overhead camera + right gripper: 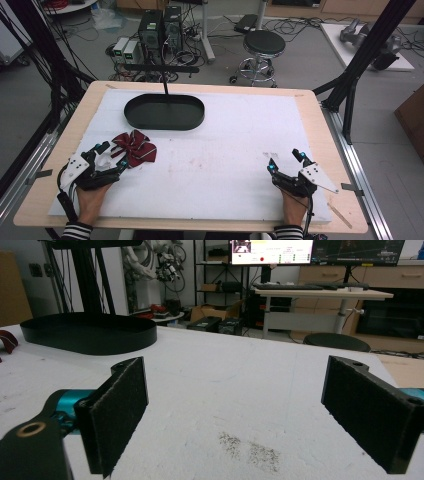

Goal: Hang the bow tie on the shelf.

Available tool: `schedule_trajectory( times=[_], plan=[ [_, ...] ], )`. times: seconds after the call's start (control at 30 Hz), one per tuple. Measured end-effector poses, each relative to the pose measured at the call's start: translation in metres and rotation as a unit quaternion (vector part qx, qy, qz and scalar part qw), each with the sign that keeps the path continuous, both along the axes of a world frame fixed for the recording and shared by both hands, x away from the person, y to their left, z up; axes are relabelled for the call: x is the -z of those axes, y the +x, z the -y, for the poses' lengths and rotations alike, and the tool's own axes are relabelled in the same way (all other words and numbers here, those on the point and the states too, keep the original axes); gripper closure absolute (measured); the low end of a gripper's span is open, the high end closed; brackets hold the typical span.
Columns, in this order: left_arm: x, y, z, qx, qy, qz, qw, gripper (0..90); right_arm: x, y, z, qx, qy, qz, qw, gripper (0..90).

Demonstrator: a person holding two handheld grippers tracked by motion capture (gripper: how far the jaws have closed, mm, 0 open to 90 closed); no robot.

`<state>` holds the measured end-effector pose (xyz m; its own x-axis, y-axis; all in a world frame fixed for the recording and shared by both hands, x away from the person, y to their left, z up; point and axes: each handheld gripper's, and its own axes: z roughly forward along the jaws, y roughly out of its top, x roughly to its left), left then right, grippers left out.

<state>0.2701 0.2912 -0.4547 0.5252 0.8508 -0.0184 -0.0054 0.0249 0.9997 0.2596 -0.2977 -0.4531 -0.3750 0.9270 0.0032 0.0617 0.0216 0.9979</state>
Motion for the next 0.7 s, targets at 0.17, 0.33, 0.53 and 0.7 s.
schedule_trajectory(
  times=[0.17,0.33,0.53,0.7],
  plan=[
    [-0.0003,0.0006,0.0007,0.0,0.004,-0.003,1.0,15.2,0.0,-0.0002,-0.0002,0.0,0.0,0.0,1.0,10.4],
    [-0.0006,0.001,0.0006,-0.001,0.004,-0.006,1.0,15.2,0.0001,-0.001,-0.001,0.0,0.001,-0.003,1.0,10.4],
    [-0.001,0.0015,0.0008,0.002,0.005,-0.007,1.0,15.2,0.0001,-0.0003,-0.0004,0.002,-0.002,0.001,1.0,10.4],
    [-0.0086,-0.0007,-0.0032,-0.003,0.005,0.006,1.0,15.3,0.0,-0.0004,-0.0012,0.002,-0.001,-0.003,1.0,10.4]
  ],
)
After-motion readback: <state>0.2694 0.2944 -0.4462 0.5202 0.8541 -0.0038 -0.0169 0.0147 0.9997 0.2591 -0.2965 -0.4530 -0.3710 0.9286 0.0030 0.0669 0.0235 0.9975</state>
